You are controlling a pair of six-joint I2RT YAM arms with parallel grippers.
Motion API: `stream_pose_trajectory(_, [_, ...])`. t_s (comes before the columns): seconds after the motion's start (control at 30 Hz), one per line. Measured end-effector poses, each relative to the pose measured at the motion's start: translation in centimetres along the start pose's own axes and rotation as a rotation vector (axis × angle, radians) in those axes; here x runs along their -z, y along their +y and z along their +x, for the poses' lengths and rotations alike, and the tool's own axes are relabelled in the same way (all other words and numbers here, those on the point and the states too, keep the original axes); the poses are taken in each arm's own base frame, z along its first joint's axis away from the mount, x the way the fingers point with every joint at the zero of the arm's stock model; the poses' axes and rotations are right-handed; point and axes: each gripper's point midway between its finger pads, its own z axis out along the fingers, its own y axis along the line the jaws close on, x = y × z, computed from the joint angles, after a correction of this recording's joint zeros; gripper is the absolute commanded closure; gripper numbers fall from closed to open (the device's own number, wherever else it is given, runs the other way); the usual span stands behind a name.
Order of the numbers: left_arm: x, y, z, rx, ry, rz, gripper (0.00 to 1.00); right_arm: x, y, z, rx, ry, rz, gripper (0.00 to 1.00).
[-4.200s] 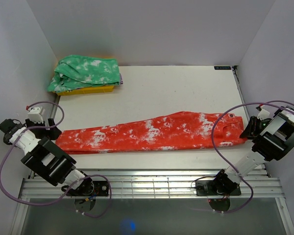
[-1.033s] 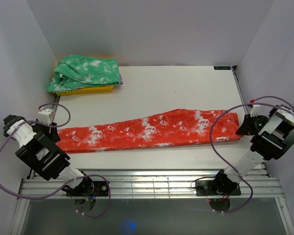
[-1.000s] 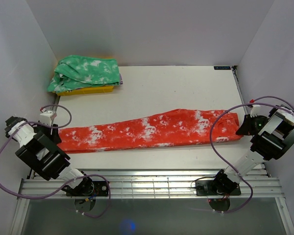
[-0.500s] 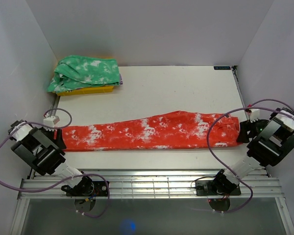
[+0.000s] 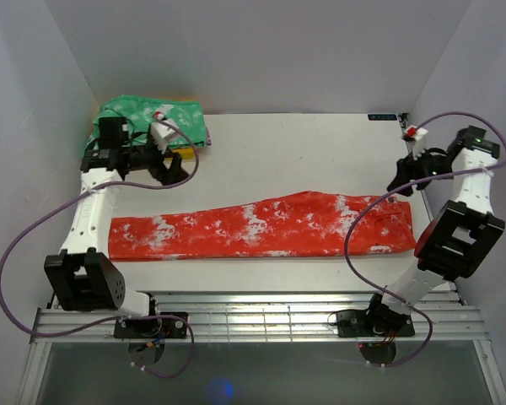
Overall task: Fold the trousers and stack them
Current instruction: Fold the trousers
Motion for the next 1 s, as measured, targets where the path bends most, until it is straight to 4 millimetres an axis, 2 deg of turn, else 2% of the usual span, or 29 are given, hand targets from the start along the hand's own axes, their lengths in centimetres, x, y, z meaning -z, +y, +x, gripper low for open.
stream_pose_trajectory(0.1, [-6.4, -4.0, -4.1, 0.057, -0.063, 0.177, 0.02, -4.4, 2.7, -3.5, 0.059, -0.033, -0.116, 0.29])
stream_pose_trajectory(0.2, [-12.8, -6.2, -5.9, 0.155, -0.063, 0.292, 0.02, -8.2, 4.9, -5.7, 0.095, -0.038, -0.208, 0.28])
stream_pose_trajectory(0.23, [-14.5, -6.8, -6.0, 0.179, -0.056, 0.317, 0.02, -9.5, 5.4, -6.3, 0.096, -0.036, -0.229, 0.28])
stream_pose_trajectory(0.3, [-18.2, -8.6, -5.4, 0.224, -0.03, 0.368, 0.12, -11.9, 6.1, -7.4, 0.098, -0.03, -0.257, 0.28])
stream_pose_trajectory(0.37, [-20.7, -11.1, -3.8, 0.242, 0.005, 0.413, 0.19, -14.3, 6.6, -8.2, 0.107, -0.022, -0.266, 0.3])
stream_pose_trajectory(0.4, [-21.5, -12.5, -3.0, 0.245, 0.024, 0.433, 0.28, -15.4, 6.8, -8.5, 0.111, -0.017, -0.266, 0.33])
stream_pose_trajectory(0.5, [-22.7, -16.7, -1.2, 0.225, 0.065, 0.491, 0.31, -18.3, 7.6, -9.2, 0.131, 0.008, -0.266, 0.43])
stream_pose_trajectory(0.57, [-23.2, -19.0, -0.9, 0.193, 0.07, 0.527, 0.31, -20.2, 8.2, -9.3, 0.14, 0.03, -0.273, 0.43])
stream_pose_trajectory(0.7, [-23.9, -21.5, -0.6, 0.117, 0.053, 0.563, 0.3, -23.9, 9.5, -9.0, 0.155, 0.073, -0.296, 0.38])
stream_pose_trajectory(0.87, [-24.6, -24.4, 2.7, 0.047, 0.117, 0.577, 0.34, -26.8, 11.3, -6.5, 0.124, 0.154, -0.351, 0.34])
stream_pose_trajectory(0.93, [-24.7, -25.6, 4.2, 0.019, 0.152, 0.586, 0.37, -27.4, 11.6, -5.4, 0.116, 0.185, -0.365, 0.46])
stream_pose_trajectory(0.97, [-24.8, -26.2, 5.0, 0.007, 0.172, 0.592, 0.41, -27.4, 11.8, -5.1, 0.113, 0.196, -0.372, 0.56])
stream_pose_trajectory(1.0, [-24.8, -26.8, 5.8, -0.003, 0.194, 0.6, 0.42, -27.5, 11.9, -4.8, 0.11, 0.206, -0.377, 0.74])
